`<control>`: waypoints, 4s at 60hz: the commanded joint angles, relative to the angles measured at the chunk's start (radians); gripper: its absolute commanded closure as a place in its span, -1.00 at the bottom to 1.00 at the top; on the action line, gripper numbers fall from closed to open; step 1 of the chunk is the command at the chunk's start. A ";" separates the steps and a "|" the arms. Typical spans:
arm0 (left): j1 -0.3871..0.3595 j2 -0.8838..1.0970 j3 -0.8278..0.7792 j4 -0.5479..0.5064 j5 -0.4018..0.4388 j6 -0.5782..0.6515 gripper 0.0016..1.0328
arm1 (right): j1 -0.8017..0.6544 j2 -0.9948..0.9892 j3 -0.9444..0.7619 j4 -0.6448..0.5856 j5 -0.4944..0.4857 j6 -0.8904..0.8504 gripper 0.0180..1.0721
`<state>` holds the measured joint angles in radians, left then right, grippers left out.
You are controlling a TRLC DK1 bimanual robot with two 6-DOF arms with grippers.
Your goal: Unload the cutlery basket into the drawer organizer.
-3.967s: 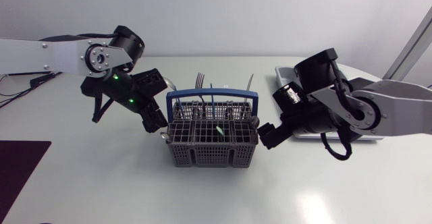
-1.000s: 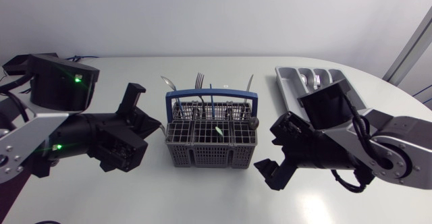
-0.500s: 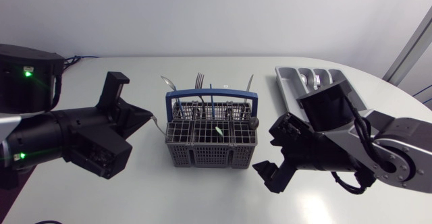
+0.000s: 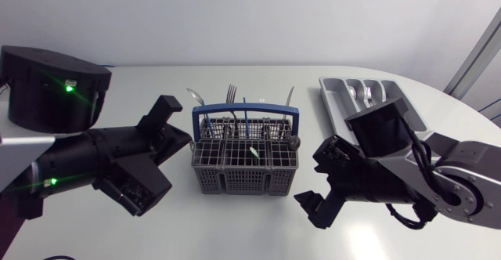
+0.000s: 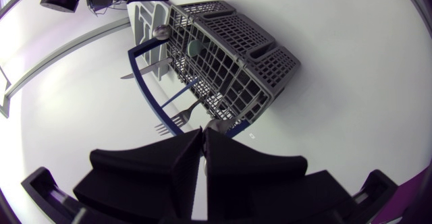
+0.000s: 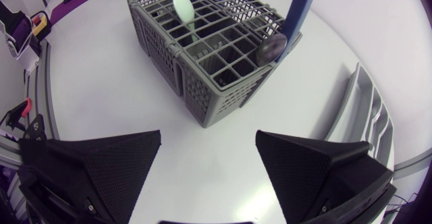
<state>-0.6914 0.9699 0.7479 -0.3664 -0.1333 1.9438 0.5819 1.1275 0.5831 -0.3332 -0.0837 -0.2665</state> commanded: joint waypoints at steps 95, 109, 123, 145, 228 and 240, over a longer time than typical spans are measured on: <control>-0.264 0.765 1.025 -0.574 0.040 -1.488 0.65 | 0.139 -0.535 -0.063 -0.067 0.206 -0.145 -0.80; -0.287 0.785 1.074 -0.632 0.078 -1.517 0.65 | 0.141 -0.500 -0.065 -0.015 0.233 -0.201 -0.46; -0.312 0.799 1.081 -0.655 0.080 -1.528 0.65 | 0.134 -0.425 -0.052 0.062 0.237 -0.226 0.07; -0.298 0.806 1.090 -0.664 0.080 -1.533 0.65 | 0.176 -0.391 -0.035 0.082 0.275 -0.234 0.47; -0.195 0.783 1.262 -0.684 0.106 -1.522 -0.90 | 0.072 -0.457 -0.081 0.016 0.162 -0.309 0.76; -0.112 0.701 1.099 -0.626 0.123 -1.284 -0.90 | -0.326 -0.463 -0.109 -0.018 -0.177 -0.459 0.75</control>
<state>-0.8165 1.7294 1.9320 -1.0111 -0.0227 0.5430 0.3733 0.6556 0.5053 -0.3412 -0.1890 -0.6422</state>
